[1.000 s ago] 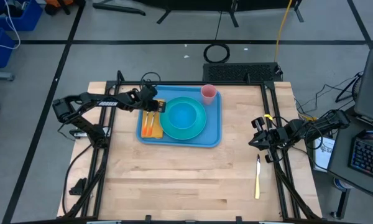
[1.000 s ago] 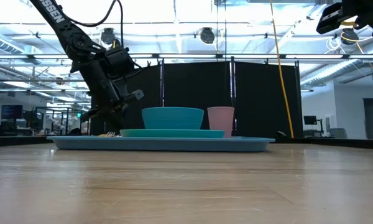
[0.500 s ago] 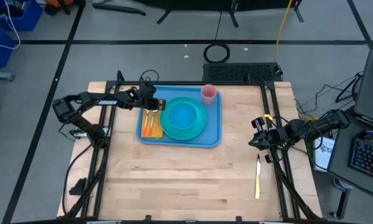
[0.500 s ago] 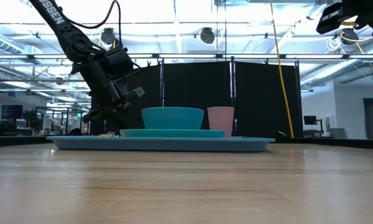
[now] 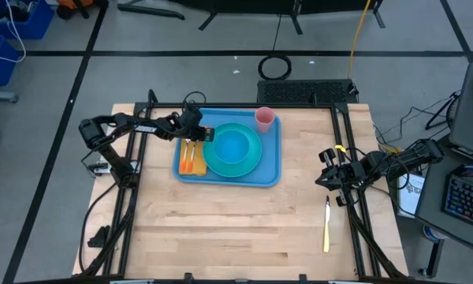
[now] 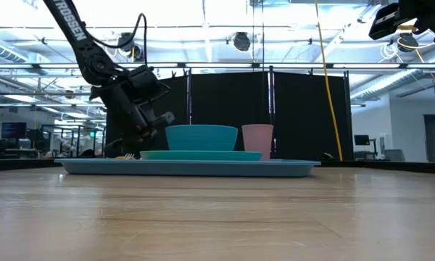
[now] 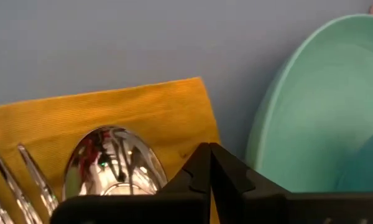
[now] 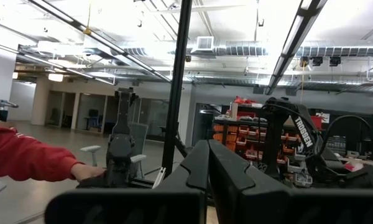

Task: Set up tray
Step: Put the orange spoon on the yellow napkin to the right of the orange fork, then put the yellow knife on the yellow napkin to the right of the orange spoon

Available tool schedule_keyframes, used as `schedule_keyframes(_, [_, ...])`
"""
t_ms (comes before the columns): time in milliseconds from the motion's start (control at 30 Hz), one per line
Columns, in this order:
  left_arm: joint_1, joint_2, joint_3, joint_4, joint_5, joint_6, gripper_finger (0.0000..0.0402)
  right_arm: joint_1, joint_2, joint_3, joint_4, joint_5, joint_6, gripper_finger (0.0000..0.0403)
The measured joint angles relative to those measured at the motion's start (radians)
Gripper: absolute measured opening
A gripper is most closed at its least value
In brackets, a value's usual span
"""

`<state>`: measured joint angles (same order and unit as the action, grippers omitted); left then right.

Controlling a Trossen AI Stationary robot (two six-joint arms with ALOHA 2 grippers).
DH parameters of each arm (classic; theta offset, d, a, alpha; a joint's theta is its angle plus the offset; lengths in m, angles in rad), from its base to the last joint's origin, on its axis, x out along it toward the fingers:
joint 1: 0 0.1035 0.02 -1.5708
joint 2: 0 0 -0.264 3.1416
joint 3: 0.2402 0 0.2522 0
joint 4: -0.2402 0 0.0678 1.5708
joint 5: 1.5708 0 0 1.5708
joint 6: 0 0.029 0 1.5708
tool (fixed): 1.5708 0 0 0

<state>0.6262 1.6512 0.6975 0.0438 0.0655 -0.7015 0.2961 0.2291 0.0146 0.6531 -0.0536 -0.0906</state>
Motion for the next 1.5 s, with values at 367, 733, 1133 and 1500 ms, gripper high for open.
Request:
schedule_keyframes(367, [-0.003, -0.002, 0.001, -0.039, -0.040, 0.018, 0.0008, 0.000, 0.000, 0.000, 0.001, 0.000, 0.000, 0.0004])
schedule_keyframes(733, [-0.023, -0.003, 0.001, -0.036, -0.088, 0.041, 0.0013, 0.000, 0.000, 0.000, 0.001, 0.000, 0.000, 0.0004])
schedule_keyframes(1133, [-0.020, -0.144, 0.000, -0.035, -0.057, 0.047, 0.0004, 0.000, 0.000, 0.000, 0.000, 0.000, 0.000, 0.0004])
schedule_keyframes(1500, [-0.158, -0.247, 0.000, 0.351, 0.147, -0.053, 0.0030, 0.000, 0.000, 0.000, 0.000, 0.000, 0.000, 0.0004])
